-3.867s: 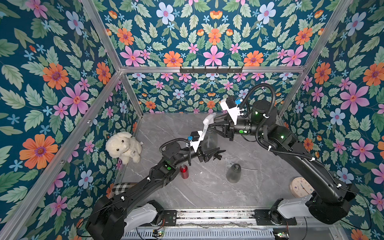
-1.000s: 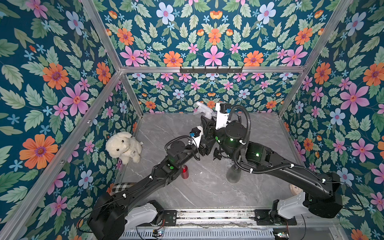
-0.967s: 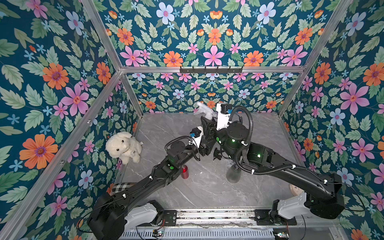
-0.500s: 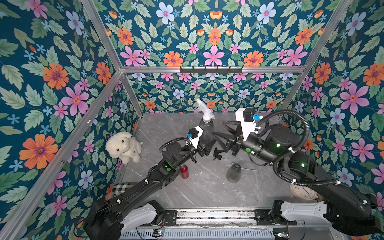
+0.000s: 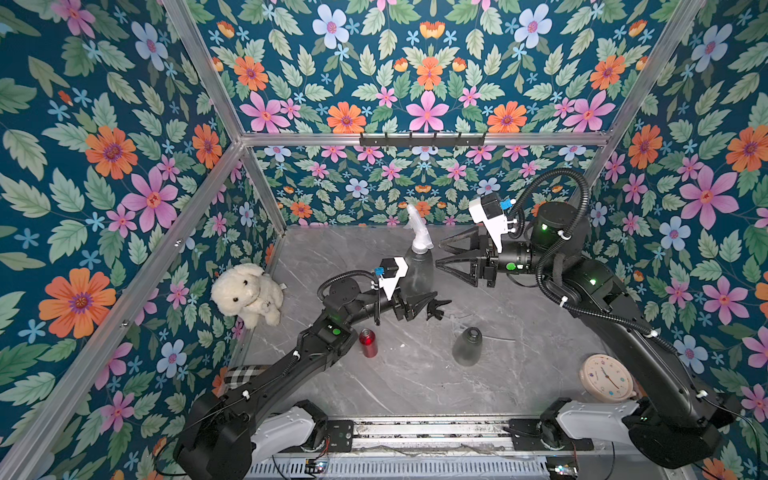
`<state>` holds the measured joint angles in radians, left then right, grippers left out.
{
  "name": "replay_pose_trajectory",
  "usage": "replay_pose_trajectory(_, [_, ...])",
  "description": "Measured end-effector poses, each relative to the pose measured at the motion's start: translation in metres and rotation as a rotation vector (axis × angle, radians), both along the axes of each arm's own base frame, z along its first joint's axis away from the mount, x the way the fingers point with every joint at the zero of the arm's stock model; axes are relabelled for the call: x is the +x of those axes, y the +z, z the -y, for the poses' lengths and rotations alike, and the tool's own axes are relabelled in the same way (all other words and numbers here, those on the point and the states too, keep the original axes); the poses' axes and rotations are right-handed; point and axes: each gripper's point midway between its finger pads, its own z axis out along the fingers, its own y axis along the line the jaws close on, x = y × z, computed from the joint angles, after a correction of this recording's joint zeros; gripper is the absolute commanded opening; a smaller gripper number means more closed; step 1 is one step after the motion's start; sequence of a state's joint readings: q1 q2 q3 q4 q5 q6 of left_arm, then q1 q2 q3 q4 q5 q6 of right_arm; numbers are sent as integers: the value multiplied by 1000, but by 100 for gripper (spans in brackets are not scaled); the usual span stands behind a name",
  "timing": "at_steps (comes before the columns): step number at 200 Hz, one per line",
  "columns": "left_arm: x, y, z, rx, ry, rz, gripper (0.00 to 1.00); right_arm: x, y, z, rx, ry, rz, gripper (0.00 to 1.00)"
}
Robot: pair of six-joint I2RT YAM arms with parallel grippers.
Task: Attach spray nozzles to spray bottles
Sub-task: Screw the spray nozzle on the spray bottle.
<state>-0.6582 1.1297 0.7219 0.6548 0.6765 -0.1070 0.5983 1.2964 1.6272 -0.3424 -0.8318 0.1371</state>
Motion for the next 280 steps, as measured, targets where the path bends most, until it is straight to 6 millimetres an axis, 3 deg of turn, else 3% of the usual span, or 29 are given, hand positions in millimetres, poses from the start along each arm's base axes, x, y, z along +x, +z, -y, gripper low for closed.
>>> replay_pose_trajectory(36, [-8, -1, 6, 5, -76, -13, 0, 5, -2, -12, -21, 26, 13, 56])
replay_pose_trajectory(91, [-17, 2, 10, 10, -136, 13, 0, 7, -6, -29, -50, -21, 72, 26])
replay_pose_trajectory(119, [-11, 6, 6, -5, -82, 19, 0, 11, -4, -39, -44, -116, 123, 21])
replay_pose_trajectory(148, [3, 14, 1, -32, 35, 38, 0, 25, -5, -51, -24, -334, 122, 20])
replay_pose_trajectory(177, [22, 11, -4, -35, 189, 5, 0, 48, -12, -56, -10, -605, 73, 23])
replay_pose_trajectory(201, [34, 0, -6, -4, 269, -21, 0, 63, -23, -52, -11, -765, 28, 38])
replay_pose_trajectory(220, [40, -6, -9, 19, 309, -29, 0, 66, -20, -50, 15, -796, 10, 47])
replay_pose_trajectory(239, [39, -6, -9, 27, 312, -3, 0, 52, -16, -45, 27, -746, 20, 58])
replay_pose_trajectory(258, [35, 4, -9, 0, 304, 24, 0, 26, -7, -37, 39, -641, 44, 65])
replay_pose_trajectory(280, [40, 4, -13, -8, 326, 13, 0, -7, 1, -26, 44, -495, 89, 64])
